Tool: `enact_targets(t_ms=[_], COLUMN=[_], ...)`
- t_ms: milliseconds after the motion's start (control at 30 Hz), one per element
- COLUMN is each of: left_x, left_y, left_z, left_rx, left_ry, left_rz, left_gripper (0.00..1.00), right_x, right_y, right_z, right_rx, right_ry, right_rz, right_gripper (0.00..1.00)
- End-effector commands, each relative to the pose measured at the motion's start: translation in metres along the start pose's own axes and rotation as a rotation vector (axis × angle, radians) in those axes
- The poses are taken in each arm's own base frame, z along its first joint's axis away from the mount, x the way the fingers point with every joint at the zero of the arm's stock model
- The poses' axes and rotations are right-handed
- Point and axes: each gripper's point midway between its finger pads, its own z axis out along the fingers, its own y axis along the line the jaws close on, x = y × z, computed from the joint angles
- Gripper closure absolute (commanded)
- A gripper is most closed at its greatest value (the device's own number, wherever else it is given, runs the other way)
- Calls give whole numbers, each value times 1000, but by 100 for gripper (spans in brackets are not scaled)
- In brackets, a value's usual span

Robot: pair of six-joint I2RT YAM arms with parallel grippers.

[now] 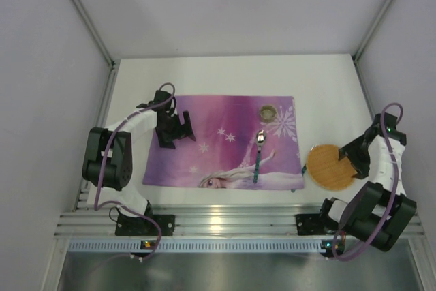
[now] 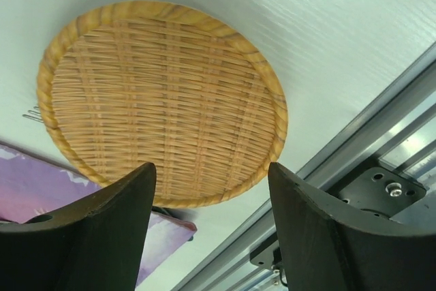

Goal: Set the dinner table for one person

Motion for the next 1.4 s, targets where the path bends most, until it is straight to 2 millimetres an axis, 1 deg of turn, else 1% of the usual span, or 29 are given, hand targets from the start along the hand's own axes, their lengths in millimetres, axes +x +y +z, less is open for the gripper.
enact_targets(t_ms=[0, 100, 133, 167, 233, 300, 333, 467, 567, 633, 667, 700, 733, 767, 800, 833, 867, 900, 933, 967, 1000, 1067, 1167, 1200, 1267, 1300, 1333, 1367], left_x=[5, 14, 19, 23, 32, 36, 38, 38, 33, 31, 31, 31, 31, 31, 31, 31, 32, 32, 32, 34, 32, 34, 36, 35, 38, 37, 38, 39], left_y=[-4, -6, -5, -5, -6, -7, -7, -7, -11, -14, -15, -15, -15, -14, -13, -13, -12, -12, -11, -12, -12, -13, -16, -17, -22, -25, -26, -30], left_z=[-7, -10, -10, -9, -9, -9, -8, -7, -7, -8, -8, -9, -9, -10, -11, -11, -11, -12, -12, -12, -13, -14, -13, -13, -13, -13, -13, -13], left_rx=[21, 43, 48, 49, 52, 53, 52, 45, 49, 47, 43, 40, 36, 25, 21, 19, 13, 9, 3, 2, -2, -9, -17, -24, -30, -31, -37, -38], left_ry=[5, 20, 25, 33, 45, 53, 61, 73, 65, 58, 54, 54, 53, 50, 49, 46, 45, 43, 43, 46, 39, 40, 40, 35, 41, 36, 36, 38], left_rz=[32, 19, 9, 7, 13, 24, 28, 34, 35, 42, 47, 47, 51, 52, 52, 54, 50, 47, 44, 48, 42, 43, 45, 46, 59, 61, 65, 71], left_gripper=[3, 3, 3, 3, 3, 3, 3, 3, 3, 3, 3, 3, 3, 3, 3, 3, 3, 3, 3, 3, 3, 3, 3, 3, 3, 3, 3, 3], right_x=[-2, -6, -10, -9, -7, -4, -5, -14, -17, -12, -14, -13, -7, -10, -4, -2, -6, -6, 2, -2, -2, -9, -17, -17, -22, -21, -25, -22], right_y=[-17, -22, -27, -30, -37, -41, -44, -36, -33, -32, -28, -28, -27, -26, -28, -28, -23, -24, -26, -23, -23, -19, -16, -16, -12, -12, -10, -6], right_z=[-1, -1, 0, 2, 12, 24, 28, 40, 48, 56, 60, 64, 69, 73, 77, 80, 84, 85, 89, 91, 92, 92, 93, 94, 98, 101, 104, 108], right_rx=[51, 70, 95, 107, 142, 168, 169, 136, 124, 122, 103, 101, 90, 80, 87, 81, 50, 48, 48, 29, 24, 4, -9, -12, -33, -35, -46, -67], right_ry=[-33, -45, -56, -45, 13, 81, 100, 109, 109, 129, 120, 126, 137, 118, 123, 118, 90, 78, 88, 63, 63, 32, 1, -3, -23, -24, -40, -19], right_rz=[33, 55, 73, 85, 109, 119, 132, 152, 156, 161, 167, 174, 179, 183, 190, 192, 195, 204, 207, 206, 213, 221, 225, 228, 227, 229, 229, 226], right_gripper=[33, 32, 31, 31, 30, 30, 30, 30, 30, 31, 31, 32, 32, 33, 34, 34, 34, 34, 35, 35, 38, 41, 65, 77, 84, 90, 93, 96])
